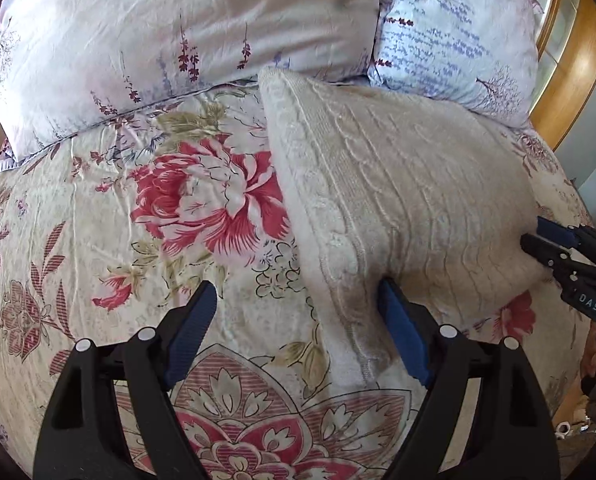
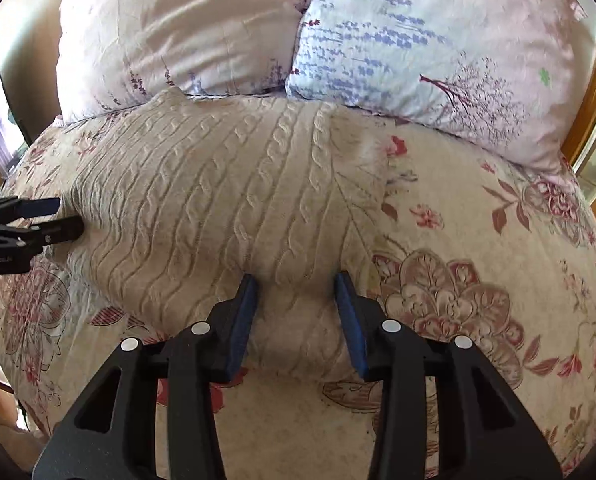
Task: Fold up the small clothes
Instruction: 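Open both grippers and withdraw them from the folded sweater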
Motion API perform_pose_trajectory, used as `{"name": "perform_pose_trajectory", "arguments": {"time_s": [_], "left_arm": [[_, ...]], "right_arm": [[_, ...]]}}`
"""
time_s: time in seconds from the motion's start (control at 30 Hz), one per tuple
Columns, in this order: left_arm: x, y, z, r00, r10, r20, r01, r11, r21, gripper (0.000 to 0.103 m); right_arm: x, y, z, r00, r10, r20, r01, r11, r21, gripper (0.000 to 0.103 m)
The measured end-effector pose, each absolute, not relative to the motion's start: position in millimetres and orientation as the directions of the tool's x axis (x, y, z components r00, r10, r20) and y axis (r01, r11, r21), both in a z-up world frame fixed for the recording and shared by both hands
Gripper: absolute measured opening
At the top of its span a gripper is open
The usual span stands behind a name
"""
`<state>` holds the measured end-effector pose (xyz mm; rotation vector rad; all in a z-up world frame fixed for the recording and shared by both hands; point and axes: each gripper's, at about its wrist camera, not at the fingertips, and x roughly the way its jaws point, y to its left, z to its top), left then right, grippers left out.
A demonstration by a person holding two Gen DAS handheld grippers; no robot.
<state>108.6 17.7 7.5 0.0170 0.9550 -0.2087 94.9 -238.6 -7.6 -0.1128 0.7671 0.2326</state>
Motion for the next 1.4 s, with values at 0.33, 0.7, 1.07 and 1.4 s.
{"name": "perform_pose_trajectory", "arguments": {"time_s": [0.33,0.7,1.07,1.4], "left_arm": [[75,18,36,0.653,-0.125,-0.747,0.114,0.991,-0.067,0.094],[48,8,52,0.708,-0.055,-0.704,0.057,0.998,-0.021,0.101],[42,-11,27,0.649,-0.042,-0.760,0.060,0.998,-0.004,0.101],[49,-18,5,0.563,-0.051,-0.825,0.052,0.998,-0.026,0.101]], "right_arm": [[71,-253,23,0.757,0.116,-0.643,-0.144,0.989,0.009,0.084],[36,-255,45,0.851,-0.094,-0.516,0.041,0.993,-0.113,0.102],[36,-238,16,0.777,0.019,-0.629,-0.068,0.996,-0.053,0.102],[45,-229,-9,0.695,0.049,-0.717,-0.096,0.995,-0.025,0.102]]}}
